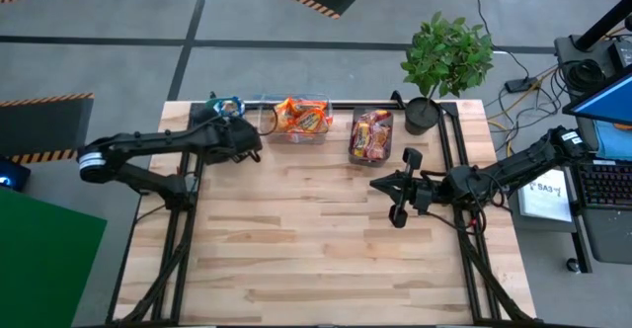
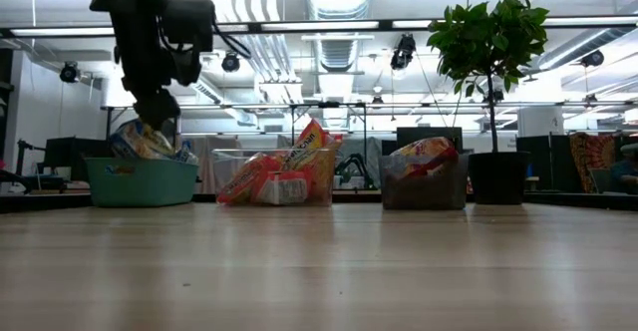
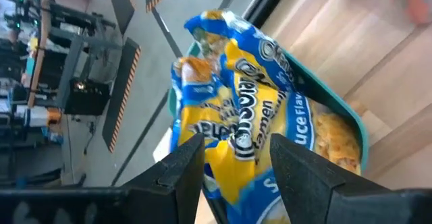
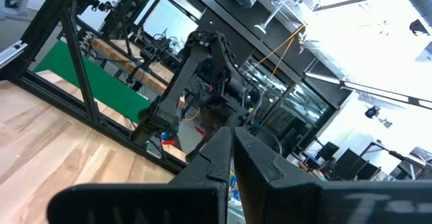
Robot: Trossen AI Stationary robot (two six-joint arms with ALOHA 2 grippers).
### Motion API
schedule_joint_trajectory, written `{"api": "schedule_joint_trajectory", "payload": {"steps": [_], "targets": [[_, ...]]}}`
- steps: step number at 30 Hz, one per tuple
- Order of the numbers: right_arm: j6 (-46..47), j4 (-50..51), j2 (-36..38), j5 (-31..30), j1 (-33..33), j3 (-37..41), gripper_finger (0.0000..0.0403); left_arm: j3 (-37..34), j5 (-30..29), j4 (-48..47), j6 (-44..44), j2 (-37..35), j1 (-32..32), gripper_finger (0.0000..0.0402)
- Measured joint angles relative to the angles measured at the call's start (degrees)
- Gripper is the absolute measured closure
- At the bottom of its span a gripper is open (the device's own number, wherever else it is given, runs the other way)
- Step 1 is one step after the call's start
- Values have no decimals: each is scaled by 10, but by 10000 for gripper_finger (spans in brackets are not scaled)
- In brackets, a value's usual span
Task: Sort Maruchan noodles
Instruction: Return to Home Position
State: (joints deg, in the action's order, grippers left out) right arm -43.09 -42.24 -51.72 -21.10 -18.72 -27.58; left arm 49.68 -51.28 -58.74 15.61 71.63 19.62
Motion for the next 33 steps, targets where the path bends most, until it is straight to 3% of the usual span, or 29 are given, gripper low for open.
{"api": "schedule_joint_trajectory", "payload": {"steps": [6,13,17,22,28,33], "targets": [[5,1,0,0,0,0,394,1,-2,7,19,7,-35,249],[33,25,32,6,15,13,394,6,-8,62,14,-83,-171,249],[78,46,80,58,45,32,394,-14,23,136,-12,-154,-265,249],[138,61,135,118,99,62,394,-81,47,302,-82,-245,-347,249],[170,61,182,123,154,108,394,-188,126,490,-155,-338,-351,265],[186,60,213,127,179,131,394,-252,181,529,-166,-408,-340,307]]}}
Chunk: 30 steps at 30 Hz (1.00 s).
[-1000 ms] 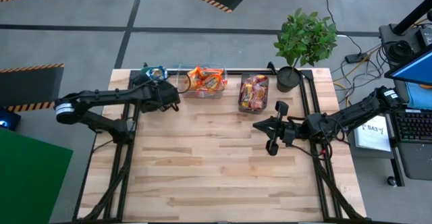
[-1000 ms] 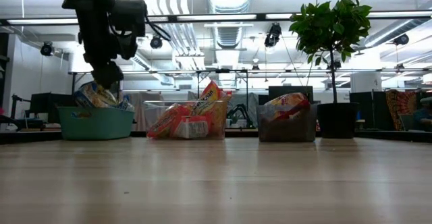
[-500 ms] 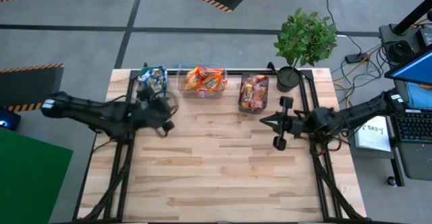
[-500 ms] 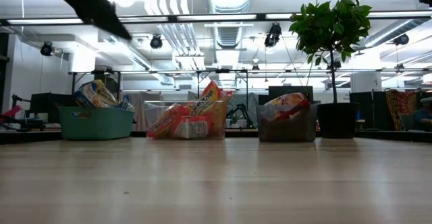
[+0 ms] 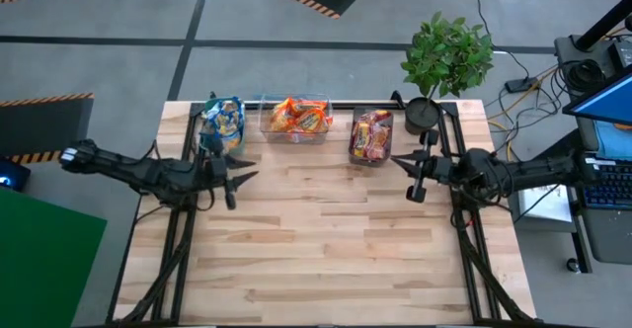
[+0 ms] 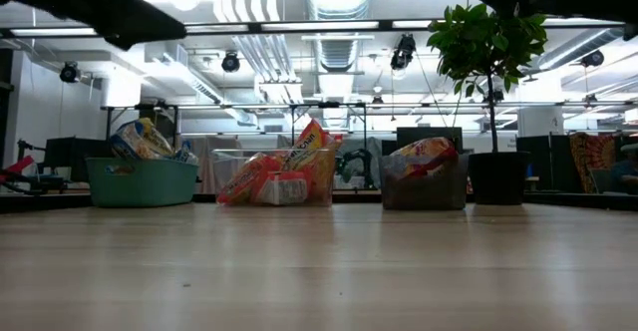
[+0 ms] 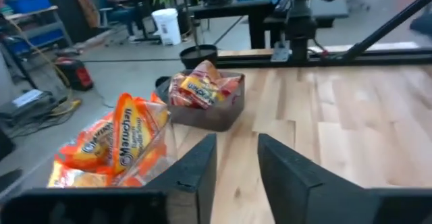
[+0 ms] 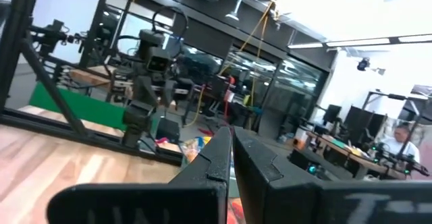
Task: Sort Maruchan noodles
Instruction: Return to Home Position
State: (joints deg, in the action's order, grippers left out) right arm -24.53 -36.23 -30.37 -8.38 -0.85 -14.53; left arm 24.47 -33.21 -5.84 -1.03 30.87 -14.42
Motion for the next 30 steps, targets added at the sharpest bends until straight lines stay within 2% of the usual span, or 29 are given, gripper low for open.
{"api": "schedule_joint_trajectory", "payload": {"steps": [7,10,22,30], "targets": [[6,0,30,15,9,21,394,-57,72,3,16,-114,0,372],[6,0,47,15,9,29,394,-74,83,5,18,-163,0,395],[5,1,102,15,9,56,394,-141,88,8,20,-308,0,401],[-4,1,110,15,13,73,394,-155,103,13,35,-305,0,401]]}}
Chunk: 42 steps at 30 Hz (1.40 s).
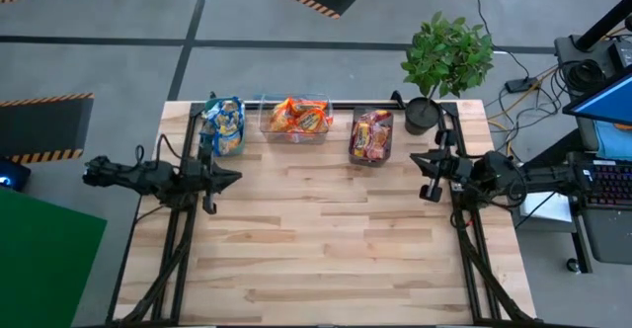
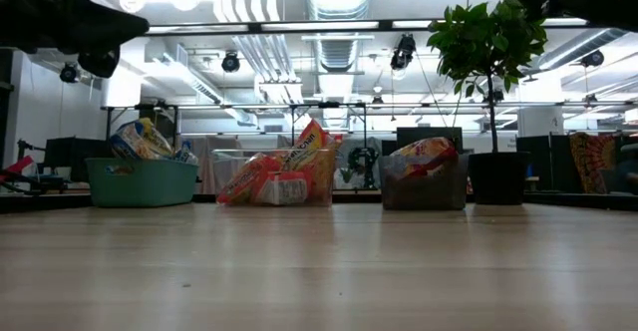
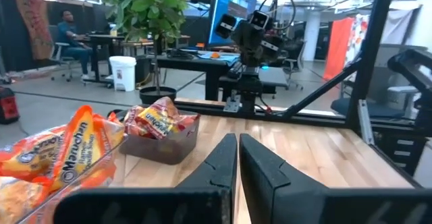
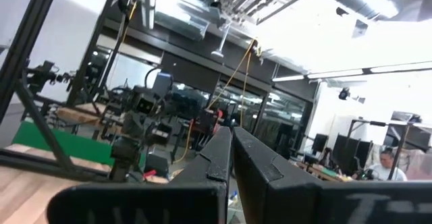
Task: Sort Maruchan noodles
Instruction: Return to Home Position
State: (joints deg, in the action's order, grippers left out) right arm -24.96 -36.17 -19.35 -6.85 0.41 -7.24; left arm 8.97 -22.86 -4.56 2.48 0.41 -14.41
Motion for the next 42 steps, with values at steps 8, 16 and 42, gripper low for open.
{"api": "schedule_joint_trajectory", "payload": {"steps": [8,16,42], "targets": [[-2,0,2,9,5,15,394,-36,54,47,4,-2,0,402],[24,-5,2,9,19,45,394,-83,84,82,24,2,0,401],[145,76,0,8,71,65,394,-78,85,75,105,6,0,401]]}}
